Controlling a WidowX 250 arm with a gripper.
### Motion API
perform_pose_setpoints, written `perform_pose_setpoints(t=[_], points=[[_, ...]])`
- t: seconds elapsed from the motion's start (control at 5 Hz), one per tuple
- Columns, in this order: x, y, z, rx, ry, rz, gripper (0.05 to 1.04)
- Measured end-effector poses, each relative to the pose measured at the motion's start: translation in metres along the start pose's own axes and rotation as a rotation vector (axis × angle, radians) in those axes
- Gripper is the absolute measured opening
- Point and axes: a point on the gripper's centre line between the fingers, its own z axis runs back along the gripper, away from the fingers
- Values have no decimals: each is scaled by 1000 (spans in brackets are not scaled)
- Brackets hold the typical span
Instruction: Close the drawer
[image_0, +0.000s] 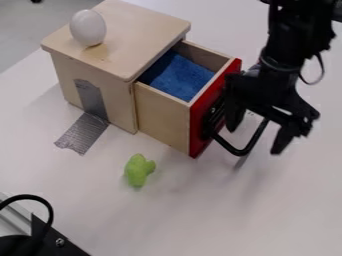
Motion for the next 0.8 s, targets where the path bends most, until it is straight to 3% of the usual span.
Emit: perform_pose_setpoints(t=[0.2,0.4,0.6,0.8], points=[[20,3,-12,1,-13,7,999],[25,-4,-34,-24,18,9,969],[22,-5,-47,-23,50,-9,700],[26,-8,-51,-15,39,-19,617]])
